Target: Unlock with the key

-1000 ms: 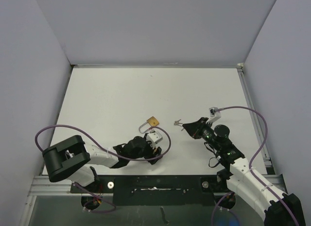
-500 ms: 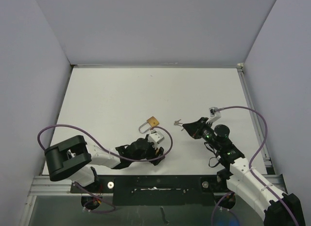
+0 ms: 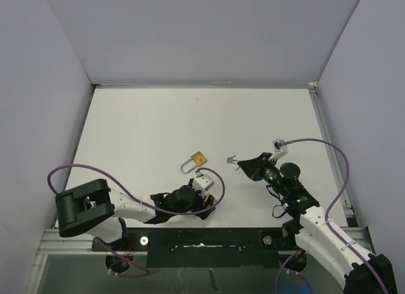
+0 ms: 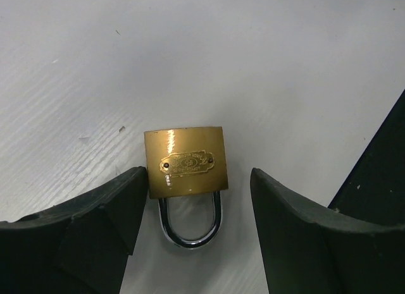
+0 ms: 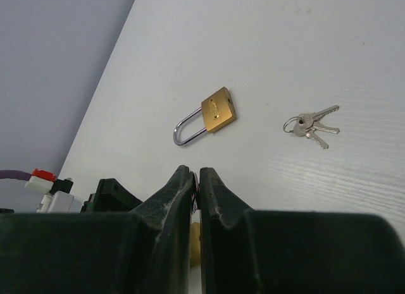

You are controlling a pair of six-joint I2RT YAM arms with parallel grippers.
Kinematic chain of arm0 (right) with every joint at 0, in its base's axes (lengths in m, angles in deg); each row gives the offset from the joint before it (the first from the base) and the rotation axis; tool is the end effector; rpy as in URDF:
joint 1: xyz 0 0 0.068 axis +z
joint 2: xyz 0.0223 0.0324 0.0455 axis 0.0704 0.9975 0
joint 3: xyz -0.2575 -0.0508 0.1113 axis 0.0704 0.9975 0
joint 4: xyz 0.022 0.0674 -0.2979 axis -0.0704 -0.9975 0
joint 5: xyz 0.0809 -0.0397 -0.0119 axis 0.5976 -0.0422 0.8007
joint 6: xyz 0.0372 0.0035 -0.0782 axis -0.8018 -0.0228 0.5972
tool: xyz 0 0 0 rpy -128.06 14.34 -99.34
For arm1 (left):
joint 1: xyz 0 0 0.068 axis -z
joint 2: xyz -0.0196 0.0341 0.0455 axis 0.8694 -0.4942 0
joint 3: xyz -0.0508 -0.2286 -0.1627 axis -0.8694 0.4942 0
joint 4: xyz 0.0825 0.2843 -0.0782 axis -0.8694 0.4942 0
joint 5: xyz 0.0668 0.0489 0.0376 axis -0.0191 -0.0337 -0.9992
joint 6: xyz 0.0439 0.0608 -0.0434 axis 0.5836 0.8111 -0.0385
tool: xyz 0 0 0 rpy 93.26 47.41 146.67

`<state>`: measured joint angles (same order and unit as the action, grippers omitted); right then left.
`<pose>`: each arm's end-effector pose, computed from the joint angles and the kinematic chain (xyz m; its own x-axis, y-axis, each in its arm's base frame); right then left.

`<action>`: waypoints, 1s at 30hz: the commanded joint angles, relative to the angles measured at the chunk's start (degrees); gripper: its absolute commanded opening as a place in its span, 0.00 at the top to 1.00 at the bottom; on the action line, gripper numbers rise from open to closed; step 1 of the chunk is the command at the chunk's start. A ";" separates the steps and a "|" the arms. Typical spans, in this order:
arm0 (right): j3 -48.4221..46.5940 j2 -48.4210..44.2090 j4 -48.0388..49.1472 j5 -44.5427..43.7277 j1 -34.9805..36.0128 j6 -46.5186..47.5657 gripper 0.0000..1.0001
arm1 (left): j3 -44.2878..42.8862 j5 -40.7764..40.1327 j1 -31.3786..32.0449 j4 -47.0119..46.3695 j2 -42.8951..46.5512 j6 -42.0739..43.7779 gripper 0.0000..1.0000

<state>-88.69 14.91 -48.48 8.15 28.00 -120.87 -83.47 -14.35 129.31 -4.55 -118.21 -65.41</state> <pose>0.2128 0.1130 0.1898 -0.5504 0.5163 -0.6561 -0.2861 0.6216 0.7292 0.1184 -0.2769 0.0790 -0.5165 0.2813 -0.8088 0.7381 0.6251 -0.2540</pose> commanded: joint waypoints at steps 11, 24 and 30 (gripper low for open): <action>-0.40 -2.42 0.59 0.05 -0.35 0.74 1.00 | -5.96 -11.45 5.54 13.13 -8.40 -3.29 0.34; -0.83 -1.01 1.53 0.64 -0.35 0.80 1.00 | -3.87 -15.08 8.92 15.42 -5.06 -6.66 0.34; -0.61 -1.65 1.01 0.47 -0.33 0.82 1.00 | -6.27 -17.88 10.58 18.20 -8.56 -7.34 0.36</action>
<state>-88.69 13.93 -49.60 8.17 28.00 -120.72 -89.48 -32.20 138.36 2.33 -122.95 -69.61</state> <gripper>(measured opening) 0.074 0.652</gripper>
